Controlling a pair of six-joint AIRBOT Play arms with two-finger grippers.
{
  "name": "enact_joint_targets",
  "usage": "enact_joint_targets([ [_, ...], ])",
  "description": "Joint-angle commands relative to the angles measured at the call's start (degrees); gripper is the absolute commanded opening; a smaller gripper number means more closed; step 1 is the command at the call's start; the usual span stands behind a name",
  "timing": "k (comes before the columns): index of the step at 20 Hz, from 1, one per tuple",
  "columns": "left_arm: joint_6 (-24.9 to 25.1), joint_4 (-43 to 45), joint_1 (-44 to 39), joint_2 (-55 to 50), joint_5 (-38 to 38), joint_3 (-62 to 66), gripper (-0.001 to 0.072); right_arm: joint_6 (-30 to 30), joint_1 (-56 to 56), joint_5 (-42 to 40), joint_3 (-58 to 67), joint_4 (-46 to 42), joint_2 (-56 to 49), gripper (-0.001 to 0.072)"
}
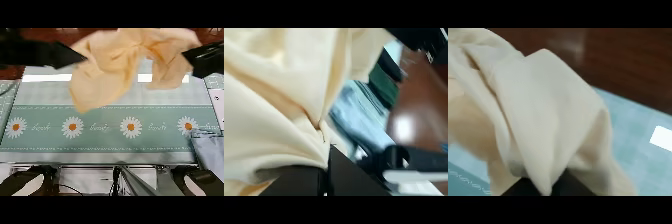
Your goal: Fold the shirts.
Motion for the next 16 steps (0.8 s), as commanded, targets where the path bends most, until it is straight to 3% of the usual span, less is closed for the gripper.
enact_joint_targets([
  [1, -5.9, 11.0, 4.6, 11.5, 3.5, 6.3, 0.0018, 5.5, 0.0, 2.8, 3.2, -9.6, 6.1, 0.0025],
  [6, -12.7, 22.4, 5.2, 18.0, -4.2, 6.6, 0.0018, 6.3, 0.1, 13.8, 3.2, -9.3, 7.7, 0.0025],
  [11, -15.6, 27.5, 5.2, 24.9, -7.1, 6.6, 0.0018, 6.7, 0.1, 14.0, 3.7, -9.9, 13.8, 0.0024],
  [14, -16.9, 27.5, 5.2, 29.6, -7.5, 6.6, 0.0018, 9.9, 0.1, 14.4, 6.7, -8.5, 18.0, 0.0024],
  [16, -20.6, 27.5, 5.2, 30.9, -8.8, 6.6, 0.0018, 14.2, 0.0, 18.7, 8.4, -8.7, 18.4, 0.0024],
])
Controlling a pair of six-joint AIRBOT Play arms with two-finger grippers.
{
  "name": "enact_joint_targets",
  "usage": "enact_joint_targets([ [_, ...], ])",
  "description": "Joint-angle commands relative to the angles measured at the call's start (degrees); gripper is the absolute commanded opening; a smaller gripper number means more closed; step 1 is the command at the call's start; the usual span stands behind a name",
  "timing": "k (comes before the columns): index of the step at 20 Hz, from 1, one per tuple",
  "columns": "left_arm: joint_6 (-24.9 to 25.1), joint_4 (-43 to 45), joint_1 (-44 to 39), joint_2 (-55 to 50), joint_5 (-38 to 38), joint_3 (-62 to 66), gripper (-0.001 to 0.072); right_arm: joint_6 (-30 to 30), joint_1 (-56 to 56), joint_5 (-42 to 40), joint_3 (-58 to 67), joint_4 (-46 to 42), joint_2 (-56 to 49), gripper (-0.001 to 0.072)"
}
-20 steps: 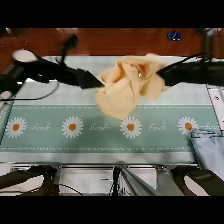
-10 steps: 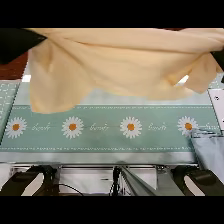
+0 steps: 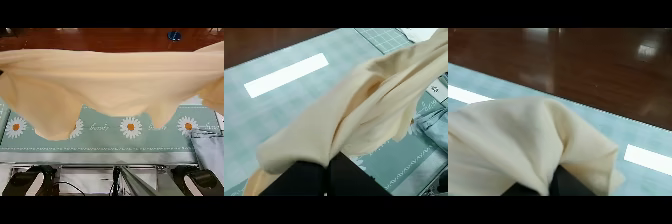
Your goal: Fold the shirts.
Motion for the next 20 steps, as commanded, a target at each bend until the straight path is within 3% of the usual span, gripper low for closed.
enact_joint_targets([
  [1, -5.7, 1.5, 0.1, 2.8, -3.2, -0.2, 0.0018, 5.9, 0.0, 9.1, 2.0, -0.1, 1.0, 0.0024],
  [5, -10.4, 1.4, -0.1, 2.2, -11.1, -6.6, 0.0018, 5.3, 0.0, 32.3, 0.3, -2.5, -7.8, 0.0024],
  [7, -13.8, -1.9, 0.0, 2.9, -18.3, -12.5, 0.0018, 6.5, 0.0, 32.7, -1.9, 1.2, -10.2, 0.0023],
  [10, -13.7, -0.5, 0.0, 6.4, -14.8, -21.7, 0.0018, 7.5, 0.0, 31.6, -6.7, -0.5, -11.7, 0.0023],
  [13, -10.4, 0.9, 0.0, 5.8, -10.2, -35.3, 0.0018, 4.7, 0.0, 26.9, -14.4, -9.8, -13.9, 0.0023],
  [15, -7.3, 0.9, -0.1, 4.5, -2.4, -45.6, 0.0018, 4.8, 0.0, 21.0, -19.6, -10.3, -16.3, 0.0023],
  [18, -1.6, 0.2, -0.6, -0.2, 12.1, -55.6, 0.0018, 4.7, 0.0, 5.7, -25.9, -9.2, -20.9, 0.0024],
  [20, 4.7, 0.1, -3.0, -5.5, 21.4, -56.8, 0.0019, 3.0, 0.0, -6.4, -28.1, -8.5, -25.1, 0.0024],
])
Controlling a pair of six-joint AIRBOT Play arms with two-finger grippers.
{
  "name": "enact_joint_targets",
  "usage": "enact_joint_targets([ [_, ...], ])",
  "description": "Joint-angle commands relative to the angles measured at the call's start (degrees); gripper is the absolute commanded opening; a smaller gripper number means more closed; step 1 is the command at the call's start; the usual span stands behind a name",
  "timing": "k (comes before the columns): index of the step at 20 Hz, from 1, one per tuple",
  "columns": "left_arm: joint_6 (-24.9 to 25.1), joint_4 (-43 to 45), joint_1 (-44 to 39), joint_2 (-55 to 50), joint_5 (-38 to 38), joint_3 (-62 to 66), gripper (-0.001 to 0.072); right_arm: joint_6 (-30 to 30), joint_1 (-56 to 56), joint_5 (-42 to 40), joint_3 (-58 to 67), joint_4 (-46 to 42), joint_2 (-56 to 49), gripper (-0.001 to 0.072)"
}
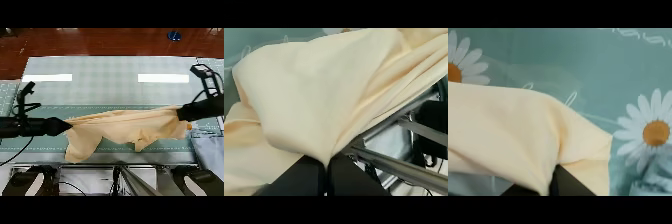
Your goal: Fold the shirts.
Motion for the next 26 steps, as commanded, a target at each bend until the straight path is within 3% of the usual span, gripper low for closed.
enact_joint_targets([
  [1, 11.5, -0.9, -3.4, -8.0, 19.2, -5.8, 0.002, -2.4, 0.0, -20.8, -4.6, 0.5, -7.1, 0.0024],
  [6, 24.7, -2.6, -11.6, -21.2, 36.9, -4.5, 0.002, -6.7, 0.0, -34.2, -4.6, 5.5, -18.7, 0.0024],
  [11, 25.7, -2.6, -12.5, -24.0, 51.3, -3.6, 0.0022, -6.8, 0.0, -43.2, -4.6, 9.3, -23.6, 0.0033],
  [12, 25.7, -2.6, -12.5, -24.3, 52.1, -3.6, 0.0022, -6.9, 0.0, -43.0, -4.6, 10.3, -24.4, 0.0109],
  [13, 25.7, -2.6, -12.7, -24.9, 51.5, -3.6, 0.0022, -6.9, 0.0, -42.4, -4.6, 10.7, -25.2, 0.0158],
  [16, 25.7, -3.1, -12.8, -27.6, 45.8, -3.6, 0.0036, -6.9, 0.0, -40.2, -4.6, 12.3, -27.2, 0.0157],
  [17, 25.7, -3.0, -12.8, -28.2, 44.9, -3.6, 0.0222, -6.9, 0.0, -40.3, -4.6, 12.9, -27.2, 0.0179],
  [18, 25.7, -3.0, -12.7, -28.2, 45.0, -3.6, 0.0385, -6.9, 0.0, -40.2, -4.5, 13.4, -27.0, 0.034],
  [19, 25.7, -2.9, -11.8, -27.6, 44.2, -2.9, 0.0414, -6.9, 0.0, -39.9, -4.1, 13.9, -26.3, 0.044],
  [22, 25.7, -0.5, -4.8, -24.3, 35.6, 3.5, 0.0414, -6.9, -0.1, -34.1, -0.7, 10.4, -20.7, 0.0445],
  [26, 23.3, 7.0, 11.2, -18.7, 13.5, 12.5, 0.0413, -4.4, -0.1, -25.8, 1.5, -7.5, -10.3, 0.0444],
])
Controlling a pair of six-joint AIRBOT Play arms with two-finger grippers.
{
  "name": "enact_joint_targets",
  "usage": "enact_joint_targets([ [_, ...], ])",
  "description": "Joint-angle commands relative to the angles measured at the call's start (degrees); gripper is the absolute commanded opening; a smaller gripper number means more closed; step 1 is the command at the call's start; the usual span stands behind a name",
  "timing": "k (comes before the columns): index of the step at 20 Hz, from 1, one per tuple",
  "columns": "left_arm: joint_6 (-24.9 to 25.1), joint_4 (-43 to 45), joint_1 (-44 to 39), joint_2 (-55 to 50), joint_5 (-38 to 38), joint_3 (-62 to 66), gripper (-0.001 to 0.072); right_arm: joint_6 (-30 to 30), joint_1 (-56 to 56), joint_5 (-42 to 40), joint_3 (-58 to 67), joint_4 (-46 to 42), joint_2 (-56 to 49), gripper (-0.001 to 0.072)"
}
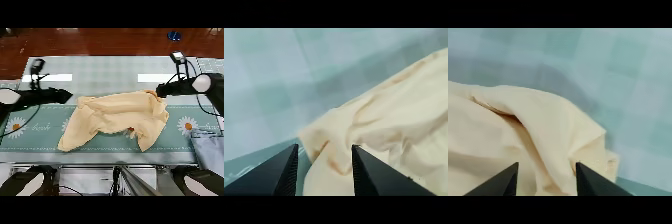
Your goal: Fold the shirts.
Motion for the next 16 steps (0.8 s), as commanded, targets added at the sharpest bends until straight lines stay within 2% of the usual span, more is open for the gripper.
enact_joint_targets([
  [1, -1.6, 5.9, 14.0, 4.9, -21.4, 4.7, 0.0414, 2.2, 0.0, 10.5, 1.4, -17.7, 7.6, 0.0438],
  [2, -2.2, 6.1, 18.0, 6.3, -25.6, 3.3, 0.0414, 2.2, 0.0, 14.3, 1.3, -21.2, 8.3, 0.0434],
  [3, -5.1, 5.1, 21.7, 8.1, -26.7, 0.4, 0.0474, 1.4, -0.9, 17.5, 1.2, -21.9, 8.4, 0.0434],
  [4, -7.0, 3.2, 24.5, 9.7, -27.4, -3.1, 0.0631, 0.3, -2.5, 18.9, 0.6, -19.0, 8.4, 0.0439],
  [5, -7.7, 2.7, 26.4, 10.8, -28.7, -7.0, 0.0663, -1.0, -4.5, 19.3, -0.4, -14.3, 8.4, 0.0482],
  [6, -7.8, 2.7, 27.6, 11.5, -30.1, -10.5, 0.0663, -1.9, -6.7, 19.4, -1.6, -8.6, 8.4, 0.0501],
  [7, -8.0, 2.7, 28.2, 11.6, -31.5, -13.9, 0.0681, -2.1, -9.0, 19.4, -3.1, -3.3, 8.4, 0.0554],
  [9, -8.8, 2.6, 28.6, 11.3, -34.5, -19.6, 0.0685, -4.0, -12.4, 19.3, -6.1, 2.3, 8.4, 0.0554],
  [13, -15.1, 3.7, 29.8, 10.3, -36.9, -20.3, 0.0688, -7.5, -16.1, 19.5, -9.2, 2.7, 8.5, 0.0555],
  [16, -17.6, 10.3, 30.7, 9.9, -38.7, -20.3, 0.0687, -7.9, -17.5, 17.9, -9.6, 4.8, 8.4, 0.0554],
])
